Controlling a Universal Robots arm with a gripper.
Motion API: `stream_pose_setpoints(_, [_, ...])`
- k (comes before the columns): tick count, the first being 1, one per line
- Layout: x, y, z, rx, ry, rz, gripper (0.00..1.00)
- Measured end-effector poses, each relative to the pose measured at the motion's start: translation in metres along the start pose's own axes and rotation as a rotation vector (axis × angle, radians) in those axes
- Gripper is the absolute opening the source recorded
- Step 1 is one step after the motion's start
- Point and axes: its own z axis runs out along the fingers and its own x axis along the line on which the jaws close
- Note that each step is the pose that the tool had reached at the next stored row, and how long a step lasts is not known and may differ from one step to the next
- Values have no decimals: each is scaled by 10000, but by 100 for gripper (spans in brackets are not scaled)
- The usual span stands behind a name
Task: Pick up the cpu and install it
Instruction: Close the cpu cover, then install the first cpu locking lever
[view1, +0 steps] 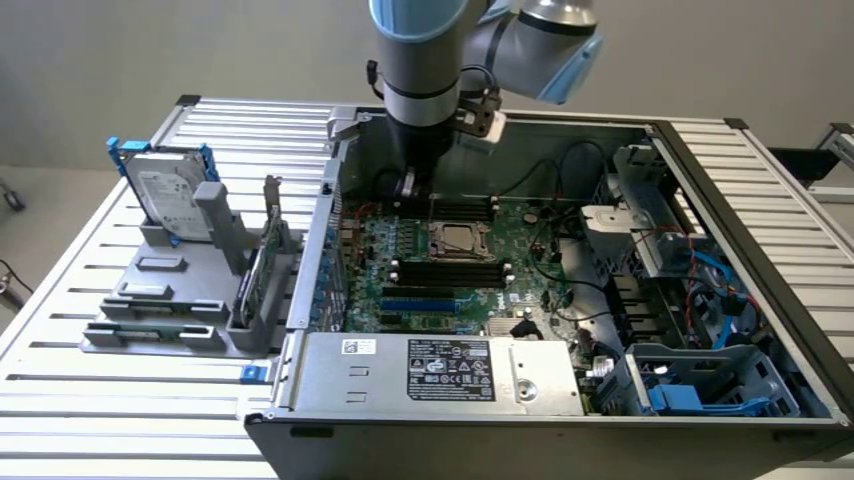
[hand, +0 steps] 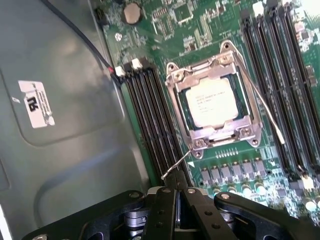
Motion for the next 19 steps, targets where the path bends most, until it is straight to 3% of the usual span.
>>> stream_pose_setpoints(3, [0,1,2,-295,94,60,11])
stream_pose_setpoints(5, [-2,2,8,-429,131,170,11])
stream_pose_setpoints(17, [-45,8,139,-994,203,1822,11])
stream_pose_setpoints(19, [-56,9,173,-1061,205,2022,11])
